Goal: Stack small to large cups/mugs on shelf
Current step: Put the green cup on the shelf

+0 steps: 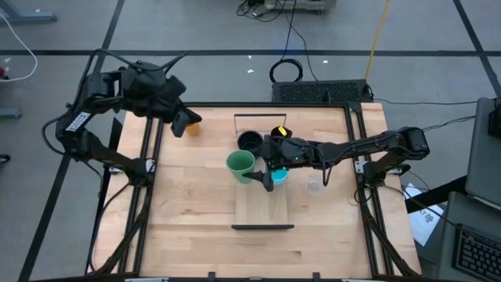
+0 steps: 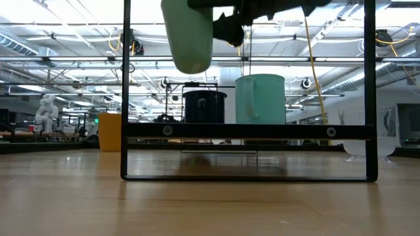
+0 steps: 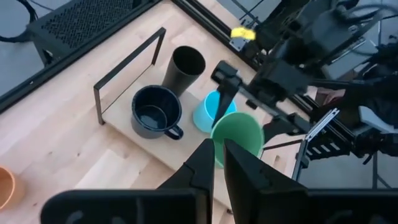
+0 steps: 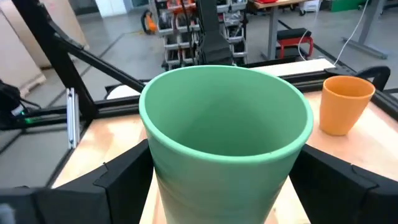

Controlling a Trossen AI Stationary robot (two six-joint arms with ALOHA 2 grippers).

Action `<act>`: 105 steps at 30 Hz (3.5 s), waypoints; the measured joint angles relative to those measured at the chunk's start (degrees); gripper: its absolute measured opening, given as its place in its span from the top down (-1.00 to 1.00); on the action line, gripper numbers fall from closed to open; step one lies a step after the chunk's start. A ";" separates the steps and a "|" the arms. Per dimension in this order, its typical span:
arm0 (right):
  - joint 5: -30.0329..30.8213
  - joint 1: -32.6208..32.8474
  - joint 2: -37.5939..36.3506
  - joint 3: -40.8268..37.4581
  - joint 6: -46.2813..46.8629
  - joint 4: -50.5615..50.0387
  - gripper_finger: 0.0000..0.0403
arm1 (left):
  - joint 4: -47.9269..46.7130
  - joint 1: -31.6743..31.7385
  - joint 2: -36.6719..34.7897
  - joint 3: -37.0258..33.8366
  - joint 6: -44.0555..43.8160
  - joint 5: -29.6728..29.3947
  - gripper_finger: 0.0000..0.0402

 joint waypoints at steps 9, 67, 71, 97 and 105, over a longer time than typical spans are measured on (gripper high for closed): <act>4.57 0.00 -0.01 -4.33 1.38 7.21 -0.58 | 2.50 -0.43 0.00 0.00 -0.12 0.02 0.84; 14.67 2.60 8.89 -12.46 5.17 21.29 -0.58 | 4.91 -0.43 0.00 0.00 2.20 1.62 0.84; 14.65 2.61 8.79 -12.44 5.11 20.71 -0.58 | 4.91 -0.41 0.00 0.00 2.26 1.60 0.84; 13.39 2.60 12.02 -12.40 4.42 25.54 -0.59 | 5.05 -0.42 0.00 0.00 2.92 1.62 0.84; 13.32 2.49 12.07 -12.39 4.27 25.02 -0.62 | 4.70 -0.41 0.00 0.00 3.01 1.62 0.84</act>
